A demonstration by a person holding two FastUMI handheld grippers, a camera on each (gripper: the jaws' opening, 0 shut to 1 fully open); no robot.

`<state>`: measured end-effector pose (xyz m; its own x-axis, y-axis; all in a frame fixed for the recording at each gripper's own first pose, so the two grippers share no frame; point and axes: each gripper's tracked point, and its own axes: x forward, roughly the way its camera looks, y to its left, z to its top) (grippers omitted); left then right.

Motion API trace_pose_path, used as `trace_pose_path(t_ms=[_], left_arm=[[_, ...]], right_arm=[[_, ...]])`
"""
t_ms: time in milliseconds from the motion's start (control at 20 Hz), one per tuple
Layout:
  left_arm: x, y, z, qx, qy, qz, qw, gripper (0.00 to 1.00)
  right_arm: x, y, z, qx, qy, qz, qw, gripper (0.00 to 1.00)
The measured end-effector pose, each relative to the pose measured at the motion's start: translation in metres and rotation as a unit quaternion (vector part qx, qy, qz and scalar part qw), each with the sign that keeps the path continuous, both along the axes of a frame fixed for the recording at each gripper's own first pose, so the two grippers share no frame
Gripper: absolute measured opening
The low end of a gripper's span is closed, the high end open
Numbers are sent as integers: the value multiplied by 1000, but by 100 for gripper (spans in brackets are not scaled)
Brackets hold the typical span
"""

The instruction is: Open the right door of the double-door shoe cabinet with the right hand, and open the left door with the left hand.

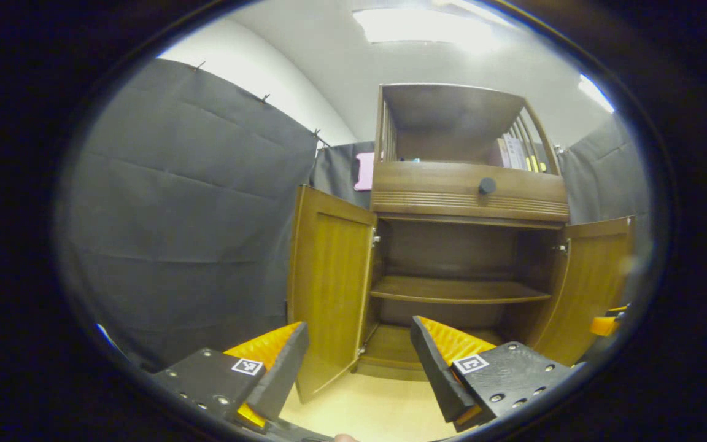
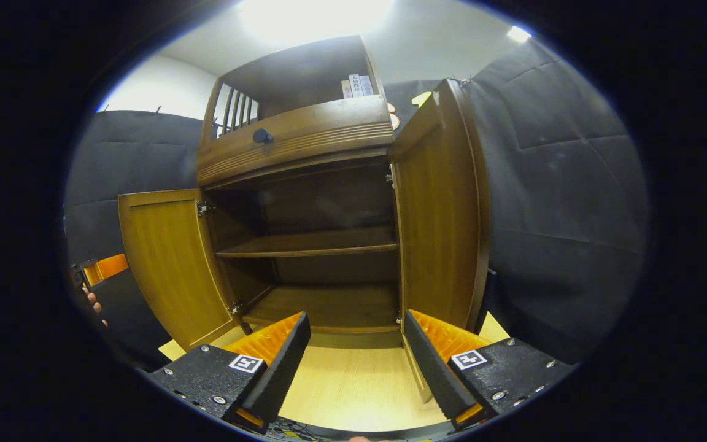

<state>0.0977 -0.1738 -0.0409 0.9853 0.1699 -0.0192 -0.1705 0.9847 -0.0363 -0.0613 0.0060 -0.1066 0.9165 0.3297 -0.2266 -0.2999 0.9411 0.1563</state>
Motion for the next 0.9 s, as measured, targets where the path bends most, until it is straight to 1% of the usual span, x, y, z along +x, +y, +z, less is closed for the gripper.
trace_pose_path(t_ms=[50, 100, 150, 200, 250, 300, 350, 400, 450, 550, 600, 700, 800, 900], left_arm=[[-1, -11, -1, 0, 3, -6, 1000, 100], [-3, -19, -1, 6, 5, -13, 1000, 100], [-4, -24, 2, 14, 2, -17, 1000, 89], [-6, -27, 7, 19, -3, -18, 1000, 93], [-6, -31, 11, 18, -10, -19, 1000, 96], [-6, -37, 11, 8, -13, -24, 1000, 100], [-7, -46, 12, -1, -16, -33, 999, 98], [-7, -56, 12, -1, -17, -43, 999, 96], [-8, -60, 14, 10, -16, -47, 999, 94], [-13, -64, 14, 35, -13, -48, 998, 90], [-15, -70, 12, 35, -11, -51, 998, 100], [-15, -77, 9, 16, -7, -61, 998, 100], [-19, -89, 4, -10, -1, -68, 998, 100], [-20, -95, 2, -21, 2, -70, 997, 100]], right_arm=[[-1, -2, 0, 3, 5, 4, 1000, 95], [-1, -7, 5, 5, 2, 6, 1000, 91], [-2, -15, 11, 4, -8, 4, 1000, 91], [-3, -22, 14, 2, -19, 1, 1000, 95], [-4, -30, 11, -3, -22, -3, 1000, 91], [-6, -35, 6, -5, -19, -6, 1000, 91], [-11, -39, 0, -2, -11, -5, 1000, 95], [-16, -41, -3, 5, -7, -4, 1000, 91], [-20, -44, -5, 9, -5, -5, 1000, 95], [-24, -47, -11, 5, -1, 2, 1000, 95], [-25, -45, -12, 2, -2, 13, 1000, 95], [-27, -44, -9, 6, -8, 23, 1000, 94], [-30, -36, -4, 23, -14, 35, 999, 94], [-31, -33, -4, 18, -21, 38, 999, 94]])
